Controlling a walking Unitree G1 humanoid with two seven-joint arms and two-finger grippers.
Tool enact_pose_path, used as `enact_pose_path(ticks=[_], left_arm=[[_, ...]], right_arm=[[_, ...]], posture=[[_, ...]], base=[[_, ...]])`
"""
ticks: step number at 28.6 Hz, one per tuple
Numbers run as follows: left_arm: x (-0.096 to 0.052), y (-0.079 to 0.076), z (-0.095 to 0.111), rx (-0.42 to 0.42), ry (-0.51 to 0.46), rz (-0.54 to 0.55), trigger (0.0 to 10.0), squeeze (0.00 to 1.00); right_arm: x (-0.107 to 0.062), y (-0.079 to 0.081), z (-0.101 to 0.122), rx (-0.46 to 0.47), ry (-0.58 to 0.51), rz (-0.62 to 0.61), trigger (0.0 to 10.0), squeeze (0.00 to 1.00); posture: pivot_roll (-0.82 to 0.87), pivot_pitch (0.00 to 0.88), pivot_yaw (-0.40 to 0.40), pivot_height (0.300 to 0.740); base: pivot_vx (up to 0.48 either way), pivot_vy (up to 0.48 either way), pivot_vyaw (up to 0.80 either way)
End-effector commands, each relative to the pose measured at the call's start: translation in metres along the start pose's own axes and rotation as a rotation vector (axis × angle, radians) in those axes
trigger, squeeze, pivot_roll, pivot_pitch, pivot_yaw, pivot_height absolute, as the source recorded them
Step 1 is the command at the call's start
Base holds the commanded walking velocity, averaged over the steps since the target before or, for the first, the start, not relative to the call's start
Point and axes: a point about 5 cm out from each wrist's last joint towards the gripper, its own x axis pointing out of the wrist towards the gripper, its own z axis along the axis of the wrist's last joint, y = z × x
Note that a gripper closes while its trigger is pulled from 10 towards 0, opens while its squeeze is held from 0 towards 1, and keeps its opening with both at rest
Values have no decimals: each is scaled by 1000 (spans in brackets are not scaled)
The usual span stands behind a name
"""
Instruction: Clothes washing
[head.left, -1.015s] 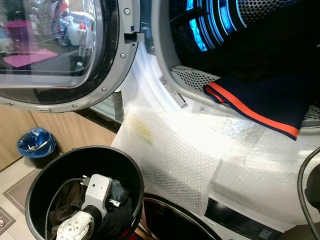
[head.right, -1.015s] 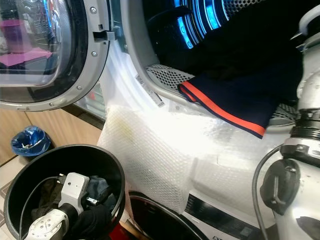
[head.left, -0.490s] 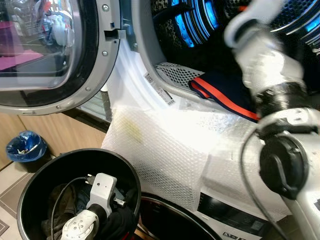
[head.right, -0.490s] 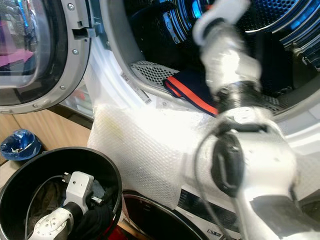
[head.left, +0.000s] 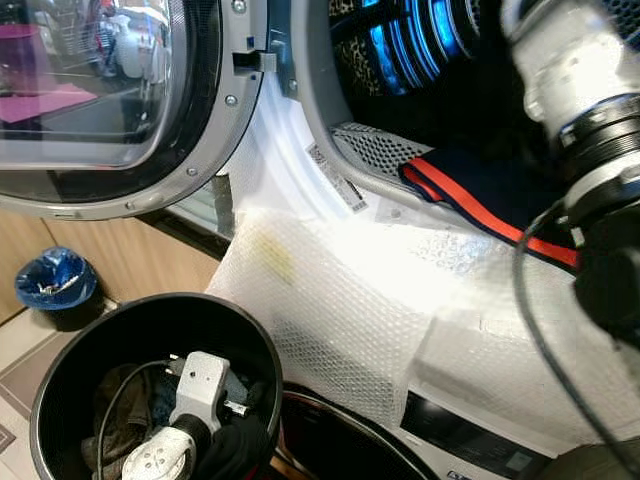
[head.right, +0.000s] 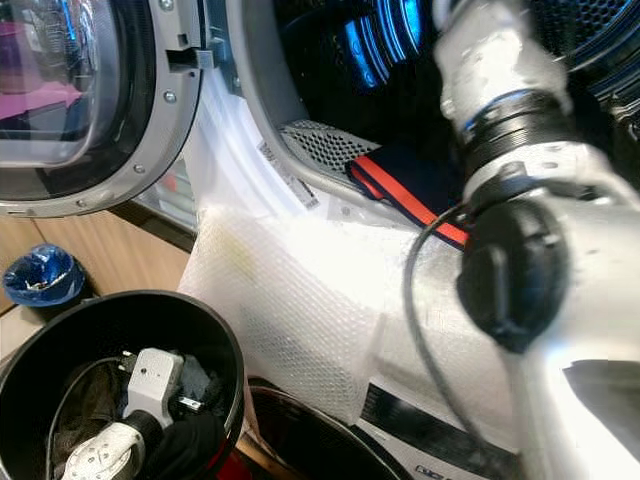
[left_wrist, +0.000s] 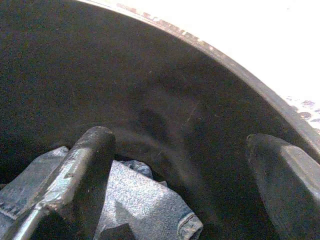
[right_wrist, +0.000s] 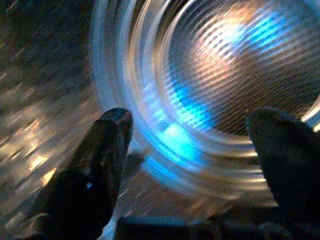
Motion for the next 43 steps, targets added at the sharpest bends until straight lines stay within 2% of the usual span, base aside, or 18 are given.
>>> enact_pose_path(ticks=[1, 4, 5, 10, 13, 16, 18, 20, 22, 25, 28, 29, 30, 32, 33, 35, 40, 43], left_arm=[[-2, -1, -1, 15, 3, 3, 10000, 0], [-3, -1, -2, 14, 7, 3, 10000, 0], [-2, -1, -3, 17, 13, -2, 10000, 0], [2, -3, -1, 20, 13, -17, 10000, 0], [4, -3, 0, 17, 11, -22, 10000, 0], [4, -4, -1, 19, 16, -33, 10000, 0], [4, -4, -1, 19, 17, -34, 10000, 0], [4, -4, 0, 19, 18, -38, 10000, 0], [5, -5, -1, 22, 21, -46, 10000, 0], [5, -5, 0, 21, 20, -49, 10000, 0], [6, -6, -1, 17, 19, -49, 10000, 0], [6, -6, -1, 18, 20, -50, 10000, 0], [6, -7, -2, 17, 21, -53, 10000, 0], [5, -8, -2, 15, 21, -55, 10000, 0], [5, -8, -2, 15, 21, -55, 10000, 0], [5, -8, -2, 15, 21, -55, 10000, 0], [5, -9, -3, 14, 23, -57, 10000, 0], [4, -8, -3, 14, 24, -57, 10000, 0]], right_arm=[[2, -17, 26, -38, -80, -89, 10000, 0], [4, -33, 35, -29, -96, -137, 10000, 0], [4, -41, 40, -63, -112, -152, 10000, 0], [5, -58, 43, -179, -137, -192, 10000, 0], [5, -61, 37, -175, -122, -181, 10000, 0], [6, -60, 6, -220, -30, -70, 10000, 0], [6, -60, 0, -217, -14, -59, 10000, 0], [6, -62, -11, -197, 12, -49, 10000, 0], [5, -58, -18, -145, 27, 6, 10000, 0], [5, -55, -19, -110, 31, 37, 10000, 0], [4, -52, -16, -69, -8, 96, 10000, 0], [3, -51, -15, -34, -30, 129, 10000, 0], [-1, -50, -12, 51, -88, 196, 10000, 0], [-6, -54, -5, 141, -157, 237, 10000, 0], [-6, -54, -5, 141, -157, 237, 10000, 0], [-14, -58, -1, 204, -197, 273, 10000, 0], [-28, -66, -7, 218, -194, 329, 10000, 0], [-43, -76, -16, 204, -205, 385, 10000, 0]], posture=[[88, 60, -124, 740], [73, 64, -114, 740], [61, 67, -107, 740], [33, 73, -92, 740], [25, 75, -86, 740], [12, 77, -77, 740], [9, 77, -76, 740], [7, 76, -69, 740], [-2, 78, -69, 740], [-4, 78, -69, 740], [-6, 81, -68, 740], [-6, 81, -68, 740], [-11, 85, -72, 740], [-9, 86, -76, 740], [-9, 86, -76, 740], [-9, 89, -76, 740], [-11, 91, -78, 740], [-13, 98, -79, 740]], base=[[0, 0, 0], [0, 0, 0], [0, 0, 0], [0, 0, 0], [0, 0, 0], [0, 0, 0], [0, 0, 0], [0, 0, 0], [0, 0, 0], [0, 0, 0], [0, 0, 0], [0, 0, 0], [0, 0, 0], [0, 0, 0], [0, 0, 0], [0, 0, 0], [0, 0, 0], [0, 0, 0]])
